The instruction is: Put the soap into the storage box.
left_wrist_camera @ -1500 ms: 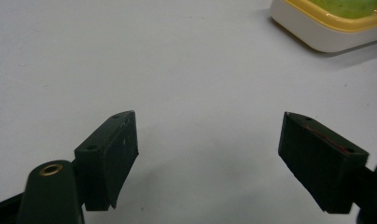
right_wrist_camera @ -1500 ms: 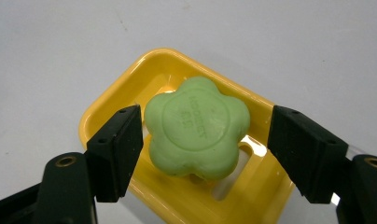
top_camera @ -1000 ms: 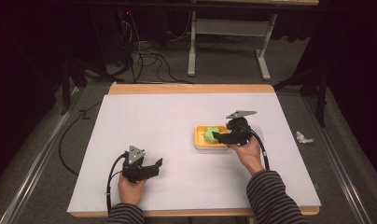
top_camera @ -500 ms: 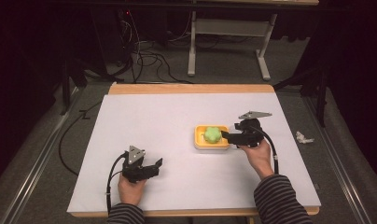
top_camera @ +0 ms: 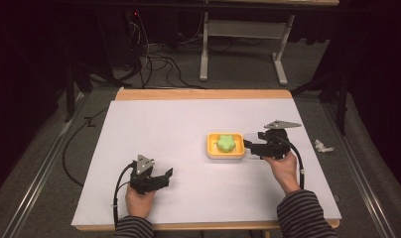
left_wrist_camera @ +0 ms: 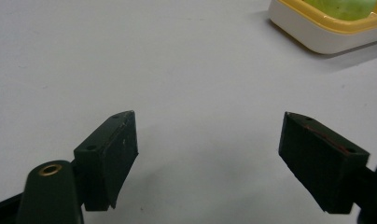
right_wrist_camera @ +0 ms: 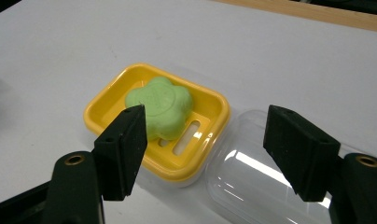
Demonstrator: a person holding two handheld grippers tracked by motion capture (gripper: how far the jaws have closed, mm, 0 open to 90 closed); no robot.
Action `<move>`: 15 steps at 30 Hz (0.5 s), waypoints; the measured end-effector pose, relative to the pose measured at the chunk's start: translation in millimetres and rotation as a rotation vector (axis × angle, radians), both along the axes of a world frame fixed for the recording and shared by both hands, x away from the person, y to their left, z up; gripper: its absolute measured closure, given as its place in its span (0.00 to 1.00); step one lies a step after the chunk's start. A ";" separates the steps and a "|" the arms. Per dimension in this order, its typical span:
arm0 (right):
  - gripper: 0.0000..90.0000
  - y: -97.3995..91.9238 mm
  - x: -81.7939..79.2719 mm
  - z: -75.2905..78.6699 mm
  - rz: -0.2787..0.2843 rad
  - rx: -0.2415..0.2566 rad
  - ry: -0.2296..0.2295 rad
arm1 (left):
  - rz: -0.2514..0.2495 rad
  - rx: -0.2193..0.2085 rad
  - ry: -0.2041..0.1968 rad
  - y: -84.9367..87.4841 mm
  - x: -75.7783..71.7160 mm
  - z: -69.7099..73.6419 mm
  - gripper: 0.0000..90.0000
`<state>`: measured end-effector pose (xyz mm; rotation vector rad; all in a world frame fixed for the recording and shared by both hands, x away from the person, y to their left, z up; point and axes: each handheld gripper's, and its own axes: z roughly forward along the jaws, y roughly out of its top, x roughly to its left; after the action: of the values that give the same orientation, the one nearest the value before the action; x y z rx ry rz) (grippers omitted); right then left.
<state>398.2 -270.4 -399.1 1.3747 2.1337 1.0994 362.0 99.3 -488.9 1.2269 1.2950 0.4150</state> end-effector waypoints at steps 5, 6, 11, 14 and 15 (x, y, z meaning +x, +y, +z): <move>0.35 -6.9 -4.7 1.3 -0.012 0.014 -0.011 | 0.001 0.000 0.001 -0.1 0.2 0.0 0.22; 0.35 -7.9 -5.7 1.4 -0.011 0.013 -0.012 | 0.001 0.000 0.001 -0.2 0.2 -0.1 0.22; 0.34 -13.2 -11.1 2.8 -0.012 0.017 -0.023 | 0.000 0.003 -0.001 -0.2 0.0 -0.2 0.22; 0.34 -15.9 -14.9 4.5 -0.017 0.017 -0.037 | -0.002 0.000 0.001 -0.6 0.0 -0.1 0.22; 0.34 -16.7 -16.1 5.0 -0.017 0.019 -0.039 | -0.002 0.001 0.001 -0.6 0.1 -0.1 0.22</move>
<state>382.1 -287.1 -394.1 1.3660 2.0851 1.1331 362.1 98.7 -489.0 1.2294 1.2948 0.4142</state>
